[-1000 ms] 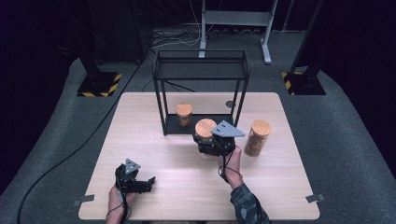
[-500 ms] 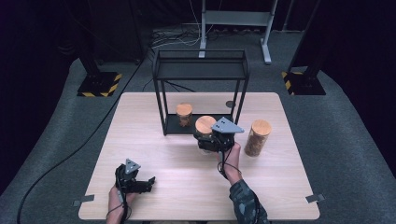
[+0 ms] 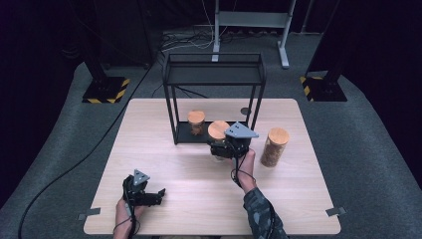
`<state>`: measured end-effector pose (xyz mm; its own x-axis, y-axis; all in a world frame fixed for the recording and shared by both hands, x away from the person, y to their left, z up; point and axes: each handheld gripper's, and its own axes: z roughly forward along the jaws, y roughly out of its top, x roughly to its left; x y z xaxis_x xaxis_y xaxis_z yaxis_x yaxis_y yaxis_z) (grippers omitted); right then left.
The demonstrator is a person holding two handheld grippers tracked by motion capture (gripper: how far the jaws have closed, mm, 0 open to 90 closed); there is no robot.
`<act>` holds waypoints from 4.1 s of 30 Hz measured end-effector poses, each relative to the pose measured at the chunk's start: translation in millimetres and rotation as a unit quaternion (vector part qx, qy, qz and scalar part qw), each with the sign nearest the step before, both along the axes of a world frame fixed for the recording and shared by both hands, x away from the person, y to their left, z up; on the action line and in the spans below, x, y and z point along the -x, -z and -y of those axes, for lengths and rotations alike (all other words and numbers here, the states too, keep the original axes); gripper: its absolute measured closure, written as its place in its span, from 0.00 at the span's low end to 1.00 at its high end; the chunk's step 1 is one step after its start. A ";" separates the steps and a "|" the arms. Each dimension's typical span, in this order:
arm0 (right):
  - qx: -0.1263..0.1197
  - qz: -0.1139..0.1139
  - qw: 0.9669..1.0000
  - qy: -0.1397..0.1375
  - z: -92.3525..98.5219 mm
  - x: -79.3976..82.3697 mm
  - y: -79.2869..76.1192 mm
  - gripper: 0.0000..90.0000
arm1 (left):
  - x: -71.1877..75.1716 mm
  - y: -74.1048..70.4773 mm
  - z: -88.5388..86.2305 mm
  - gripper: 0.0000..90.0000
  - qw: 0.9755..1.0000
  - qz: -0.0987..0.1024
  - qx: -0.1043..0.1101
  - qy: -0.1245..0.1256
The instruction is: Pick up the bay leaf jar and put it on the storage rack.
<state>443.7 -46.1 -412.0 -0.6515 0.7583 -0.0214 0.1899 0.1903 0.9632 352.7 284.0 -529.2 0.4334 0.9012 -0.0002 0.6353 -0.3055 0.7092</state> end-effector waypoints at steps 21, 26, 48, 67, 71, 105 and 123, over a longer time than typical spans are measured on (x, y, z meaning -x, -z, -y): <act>-0.003 -0.010 1.000 0.009 -6.5 -25.3 -2.4 0.27 | 0.0 0.0 0.0 0.00 1.000 0.000 0.000 0.000; -0.003 -0.013 1.000 0.012 -8.0 -30.7 -1.8 0.27 | 0.0 0.0 0.0 0.00 1.000 0.000 0.000 0.000; -0.002 -0.018 1.000 0.023 -13.6 -50.7 -1.4 0.27 | 0.0 0.0 0.0 0.00 1.000 0.000 0.000 0.000; -0.005 -0.026 0.999 0.037 -15.1 -66.2 0.1 0.27 | 0.1 0.0 0.0 0.01 1.000 0.001 0.000 0.000; -0.005 -0.028 0.999 0.040 -14.2 -70.2 0.9 0.27 | 0.2 0.0 0.1 0.01 1.000 0.001 0.000 0.001; 0.004 -0.037 0.997 0.061 -20.8 -104.2 -1.1 0.27 | 0.5 -0.1 0.4 0.01 1.000 0.002 0.000 0.004; -0.001 -0.047 0.996 0.070 -21.5 -115.2 3.1 0.27 | 0.6 0.0 0.5 0.01 1.000 0.002 0.001 0.004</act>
<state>559.0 -24.6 -415.1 -0.5387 0.8417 0.0369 0.3034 0.1530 0.9405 352.1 283.5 -529.2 0.4415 0.8973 0.0006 0.6294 -0.3101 0.7125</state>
